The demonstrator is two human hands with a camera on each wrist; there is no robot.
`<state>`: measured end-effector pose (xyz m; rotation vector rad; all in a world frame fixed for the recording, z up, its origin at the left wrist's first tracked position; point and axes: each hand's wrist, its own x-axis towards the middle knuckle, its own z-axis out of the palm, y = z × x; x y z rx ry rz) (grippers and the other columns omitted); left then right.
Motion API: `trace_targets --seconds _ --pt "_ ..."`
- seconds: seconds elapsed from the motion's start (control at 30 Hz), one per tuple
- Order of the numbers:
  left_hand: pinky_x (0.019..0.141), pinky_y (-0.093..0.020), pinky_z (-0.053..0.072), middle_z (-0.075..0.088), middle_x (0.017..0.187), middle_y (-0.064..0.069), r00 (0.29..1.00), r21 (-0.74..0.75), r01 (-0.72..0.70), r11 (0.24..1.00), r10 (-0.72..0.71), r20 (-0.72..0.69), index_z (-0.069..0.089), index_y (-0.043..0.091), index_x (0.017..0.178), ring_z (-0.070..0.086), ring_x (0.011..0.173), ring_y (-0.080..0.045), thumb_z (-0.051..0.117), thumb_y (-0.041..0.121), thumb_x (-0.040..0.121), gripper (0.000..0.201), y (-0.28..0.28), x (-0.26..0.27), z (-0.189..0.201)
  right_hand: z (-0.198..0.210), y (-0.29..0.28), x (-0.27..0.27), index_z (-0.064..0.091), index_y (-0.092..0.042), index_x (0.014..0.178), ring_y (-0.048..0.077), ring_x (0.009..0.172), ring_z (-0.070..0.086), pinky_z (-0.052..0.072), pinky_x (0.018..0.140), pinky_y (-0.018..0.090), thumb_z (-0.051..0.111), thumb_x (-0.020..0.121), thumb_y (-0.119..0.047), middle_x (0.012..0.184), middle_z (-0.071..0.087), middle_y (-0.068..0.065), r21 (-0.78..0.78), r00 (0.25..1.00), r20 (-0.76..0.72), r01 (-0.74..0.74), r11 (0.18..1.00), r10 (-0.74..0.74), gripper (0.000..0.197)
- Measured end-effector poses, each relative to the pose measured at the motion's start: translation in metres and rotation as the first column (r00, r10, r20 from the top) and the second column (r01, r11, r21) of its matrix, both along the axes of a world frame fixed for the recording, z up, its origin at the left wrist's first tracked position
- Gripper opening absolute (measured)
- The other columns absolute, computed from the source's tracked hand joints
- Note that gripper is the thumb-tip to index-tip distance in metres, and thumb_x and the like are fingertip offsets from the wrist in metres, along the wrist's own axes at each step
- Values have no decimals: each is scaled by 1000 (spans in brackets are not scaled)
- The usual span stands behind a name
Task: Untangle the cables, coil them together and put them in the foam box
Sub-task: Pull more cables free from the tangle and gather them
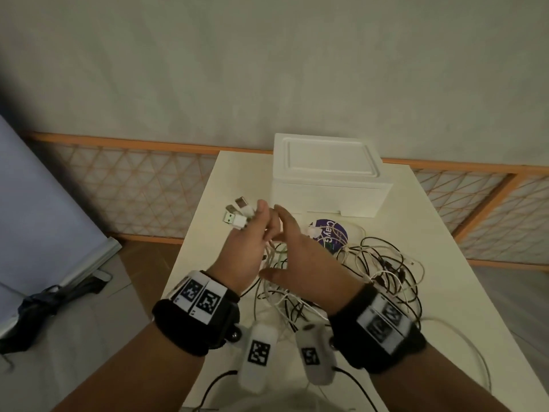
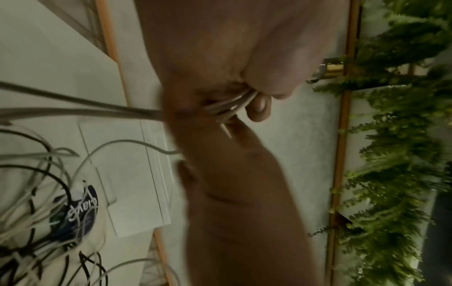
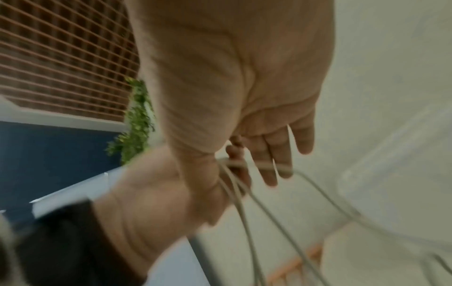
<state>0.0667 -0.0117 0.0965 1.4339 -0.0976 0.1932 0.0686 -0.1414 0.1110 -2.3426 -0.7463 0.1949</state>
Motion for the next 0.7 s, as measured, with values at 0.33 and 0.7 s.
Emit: trace_targets --seconds 0.33,0.7 --pt "54 -21 47 42 47 3 978 -733 -140 666 -23 -208 39 20 51 45 44 -12 29 56 95 59 48 -18 -16 -46 -36 -4 51 -16 95 21 72 55 45 66 35 48 92 -22 79 57 0 -269 993 -27 -122 955 119 8" --pt "42 -22 27 34 46 2 825 -686 -284 669 -195 -531 49 14 53 31 37 -11 33 44 100 58 141 -41 -72 -40 -199 1 67 -35 69 8 56 54 41 58 29 73 76 -42 61 62 -6 -317 927 -136 294 902 -350 12"
